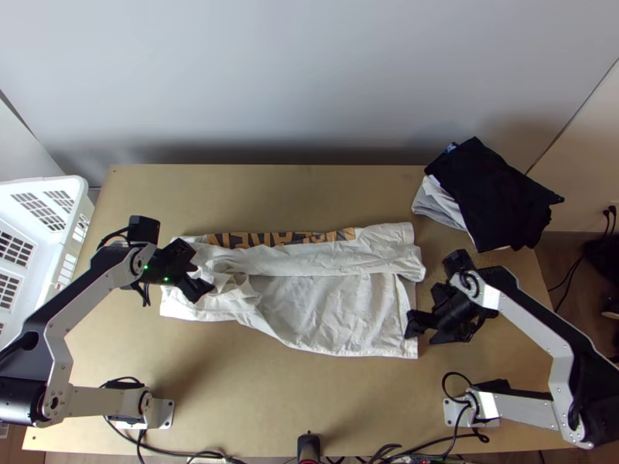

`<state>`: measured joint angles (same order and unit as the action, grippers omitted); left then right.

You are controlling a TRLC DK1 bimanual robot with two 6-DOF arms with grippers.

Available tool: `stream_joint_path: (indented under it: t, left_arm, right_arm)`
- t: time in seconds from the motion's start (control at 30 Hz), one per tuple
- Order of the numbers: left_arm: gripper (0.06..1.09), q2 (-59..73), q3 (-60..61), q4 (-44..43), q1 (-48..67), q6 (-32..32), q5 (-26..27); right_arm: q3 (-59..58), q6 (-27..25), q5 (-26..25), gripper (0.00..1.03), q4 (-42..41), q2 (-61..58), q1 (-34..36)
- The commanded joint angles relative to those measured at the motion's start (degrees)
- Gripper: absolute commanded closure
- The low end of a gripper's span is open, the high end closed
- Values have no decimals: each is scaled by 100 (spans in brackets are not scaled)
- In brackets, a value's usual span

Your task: Fold the t-shirt

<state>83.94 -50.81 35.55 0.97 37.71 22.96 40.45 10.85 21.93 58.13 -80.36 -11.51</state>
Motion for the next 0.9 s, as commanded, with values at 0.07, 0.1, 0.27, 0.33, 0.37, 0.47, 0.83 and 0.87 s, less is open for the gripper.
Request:
stream_joint_path:
  t: [0.07,0.1,0.27,0.33,0.37,0.47,0.83,0.87]
  left_arm:
    - [10,-9,-26,-4,17,52,7]
    - [10,-18,-26,-4,17,52,7]
    - [10,-27,9,-22,8,52,7]
    - [10,-27,27,-39,8,34,7]
    - [10,-36,45,-48,17,34,7]
    - [10,-62,53,-48,-1,34,7]
    - [10,-97,36,-57,-88,-71,15]
    - [10,-97,36,-57,-88,-71,15]
  right_arm:
    - [51,5,109,55,41,-24,-932]
    - [60,22,127,62,41,3,-1011]
    - [104,-22,145,94,-109,99,-1152]
    - [148,-39,136,100,-258,257,-1161]
    - [165,-48,118,100,-328,336,-1178]
    - [367,-57,-66,100,-443,565,-1205]
    - [745,-74,-761,100,-917,881,-1143]
    - [737,-74,-822,100,-953,881,-1126]
